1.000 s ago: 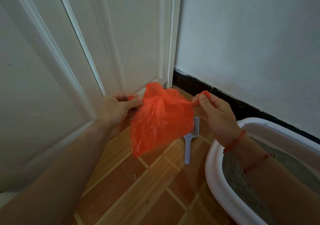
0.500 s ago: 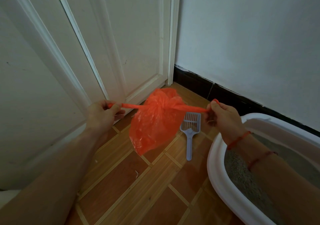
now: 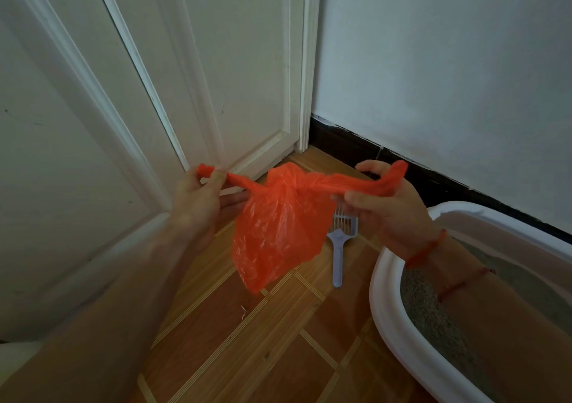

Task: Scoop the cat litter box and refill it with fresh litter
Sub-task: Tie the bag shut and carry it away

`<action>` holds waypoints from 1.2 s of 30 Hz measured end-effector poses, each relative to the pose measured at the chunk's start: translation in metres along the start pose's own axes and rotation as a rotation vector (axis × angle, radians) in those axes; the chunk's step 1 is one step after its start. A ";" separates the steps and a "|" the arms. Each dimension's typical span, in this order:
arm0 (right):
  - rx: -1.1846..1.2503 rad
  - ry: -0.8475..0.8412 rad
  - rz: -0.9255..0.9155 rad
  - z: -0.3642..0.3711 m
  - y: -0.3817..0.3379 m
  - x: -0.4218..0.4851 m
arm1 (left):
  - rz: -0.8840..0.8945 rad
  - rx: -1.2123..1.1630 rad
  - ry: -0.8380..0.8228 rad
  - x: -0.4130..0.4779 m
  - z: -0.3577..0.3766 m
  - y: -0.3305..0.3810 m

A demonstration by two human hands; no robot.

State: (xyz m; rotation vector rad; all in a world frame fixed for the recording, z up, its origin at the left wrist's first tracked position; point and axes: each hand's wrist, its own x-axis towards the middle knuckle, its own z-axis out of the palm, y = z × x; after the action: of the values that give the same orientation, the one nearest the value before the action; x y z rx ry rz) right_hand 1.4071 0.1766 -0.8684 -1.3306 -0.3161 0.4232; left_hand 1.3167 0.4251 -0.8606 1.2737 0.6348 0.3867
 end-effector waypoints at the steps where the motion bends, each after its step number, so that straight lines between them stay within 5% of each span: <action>1: -0.027 -0.024 -0.021 -0.001 0.003 0.000 | -0.006 -0.010 -0.020 -0.002 0.002 0.000; 10: -0.671 0.058 -0.271 0.004 0.015 0.008 | 0.015 0.166 -0.200 -0.012 0.021 -0.002; 15: -0.743 -0.039 -0.182 0.008 0.011 0.004 | 0.088 0.380 -0.178 -0.016 0.034 -0.005; 19: -0.867 0.023 -0.213 0.012 0.013 0.003 | 0.209 0.653 -0.350 -0.022 0.042 -0.008; 26: -0.813 0.023 -0.177 0.017 0.016 0.006 | 0.379 0.929 -0.466 -0.026 0.050 -0.017; 36: -0.391 -0.134 -0.038 0.003 0.010 0.007 | 0.474 0.828 -0.366 -0.014 0.050 -0.034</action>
State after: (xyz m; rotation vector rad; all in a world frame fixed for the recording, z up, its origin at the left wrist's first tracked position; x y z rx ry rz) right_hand 1.4107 0.1848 -0.8776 -1.6777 -0.5556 0.4336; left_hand 1.3345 0.3697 -0.8824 2.2408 0.1520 0.2634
